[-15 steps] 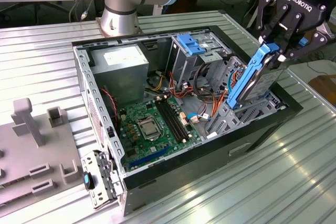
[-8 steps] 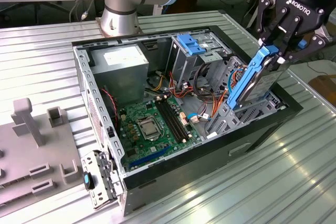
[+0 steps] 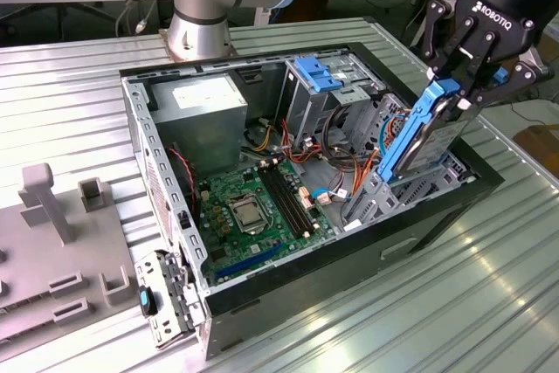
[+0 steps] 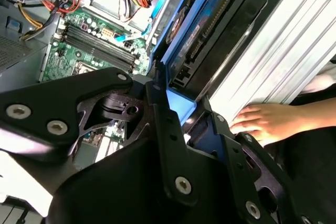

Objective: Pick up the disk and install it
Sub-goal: 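Insert the disk into the insertion slot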

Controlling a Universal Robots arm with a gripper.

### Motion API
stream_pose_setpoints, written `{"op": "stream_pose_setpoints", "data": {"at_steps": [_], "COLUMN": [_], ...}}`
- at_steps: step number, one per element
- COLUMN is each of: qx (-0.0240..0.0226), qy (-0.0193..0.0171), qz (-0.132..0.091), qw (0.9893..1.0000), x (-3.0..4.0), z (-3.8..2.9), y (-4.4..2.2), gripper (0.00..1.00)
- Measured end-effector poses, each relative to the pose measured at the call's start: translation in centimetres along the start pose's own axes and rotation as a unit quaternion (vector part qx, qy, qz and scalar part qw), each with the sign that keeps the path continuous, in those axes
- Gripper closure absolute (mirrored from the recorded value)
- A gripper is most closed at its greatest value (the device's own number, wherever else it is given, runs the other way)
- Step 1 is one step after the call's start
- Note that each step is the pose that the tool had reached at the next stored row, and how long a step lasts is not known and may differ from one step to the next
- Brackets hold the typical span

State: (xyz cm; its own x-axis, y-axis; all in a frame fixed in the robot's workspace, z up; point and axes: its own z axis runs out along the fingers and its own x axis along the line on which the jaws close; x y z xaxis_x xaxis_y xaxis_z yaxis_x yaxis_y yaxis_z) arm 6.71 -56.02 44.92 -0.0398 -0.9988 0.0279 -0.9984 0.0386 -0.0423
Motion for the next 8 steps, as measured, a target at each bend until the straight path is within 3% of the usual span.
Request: {"op": "stream_pose_setpoints", "data": {"at_steps": [2, 3, 5, 8], "qx": [-0.0177, -0.0232, -0.0272, -0.0275], "qy": [0.0007, 0.0009, 0.0011, -0.0003], "qz": [0.0, -0.001, -0.001, -0.001], "qw": [0.9998, 0.9997, 0.9996, 0.9996], "x": [-0.01, -0.01, -0.02, -0.02], "z": [0.0, 0.0, 0.0, -0.03], "y": [-0.06, -0.15, -0.31, -0.41], "gripper": [0.63, 0.63, 0.63, 0.63]}}
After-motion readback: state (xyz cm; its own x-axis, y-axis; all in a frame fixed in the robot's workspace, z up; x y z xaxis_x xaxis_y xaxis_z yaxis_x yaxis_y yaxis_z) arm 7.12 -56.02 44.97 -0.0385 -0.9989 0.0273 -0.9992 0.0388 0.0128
